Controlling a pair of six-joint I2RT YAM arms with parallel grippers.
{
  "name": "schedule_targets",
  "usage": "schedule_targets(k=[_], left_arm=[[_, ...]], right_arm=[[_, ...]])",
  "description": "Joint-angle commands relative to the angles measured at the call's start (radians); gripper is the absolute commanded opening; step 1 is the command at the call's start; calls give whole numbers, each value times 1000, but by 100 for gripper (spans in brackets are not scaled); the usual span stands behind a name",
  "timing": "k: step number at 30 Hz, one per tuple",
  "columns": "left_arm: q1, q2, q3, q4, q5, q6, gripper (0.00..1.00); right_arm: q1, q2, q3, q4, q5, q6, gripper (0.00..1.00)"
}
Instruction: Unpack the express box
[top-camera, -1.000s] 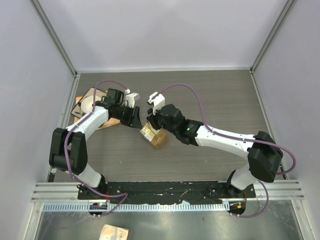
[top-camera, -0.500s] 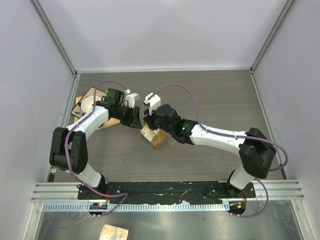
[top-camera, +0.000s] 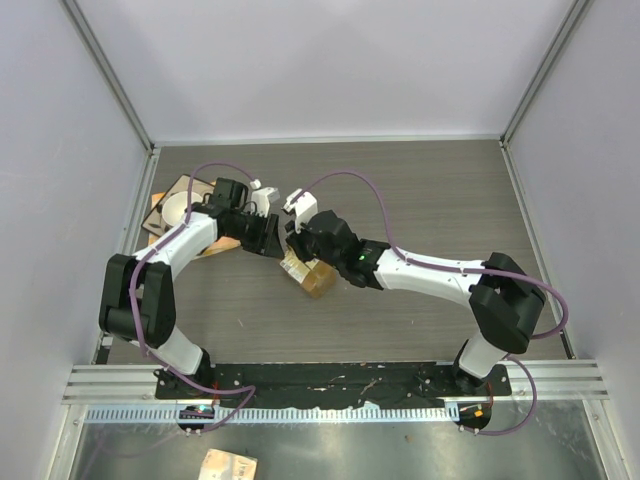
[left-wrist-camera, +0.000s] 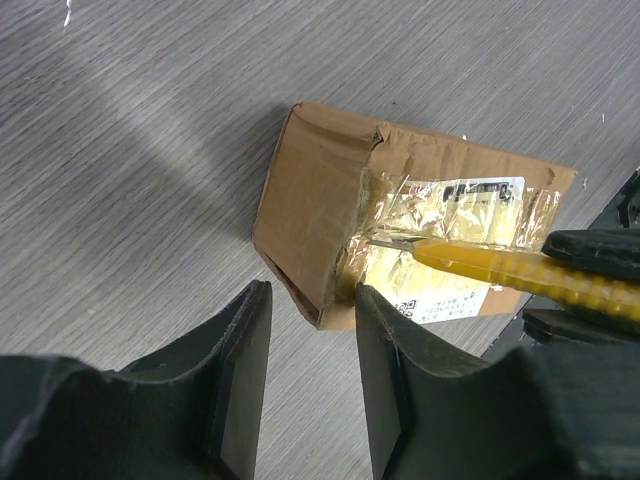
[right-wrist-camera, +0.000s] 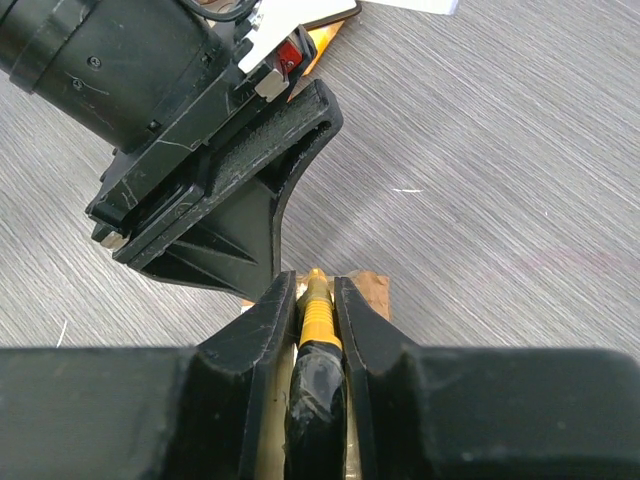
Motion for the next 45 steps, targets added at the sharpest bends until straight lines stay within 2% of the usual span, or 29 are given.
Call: schedule_targets(k=[1,5,20,29,35,41,45], left_arm=[[5,-1,-1,6,14,18,42],[5,1,4,6,15,13,40],[-11,62,54,25,42,-48,22],[-74,48,22,54,25,-76,3],[-90,34,22,65,-50,-84,0],[-90,-1,14,94,-216,-119,0],[-91,-29,10,108,-267,-136,0]], right_arm=[[5,-32,17,21,37,-45,1],[6,-32,18,-13,34,-62,1],[33,-100,-65,-71,28,-1,1],[88,-104,-54,-137,133,87,1],[123,-153,-80,-188,169,105,1],[160,-215,-83,-254,195,128,1],[184,-219,-81,-300,219,159,1]])
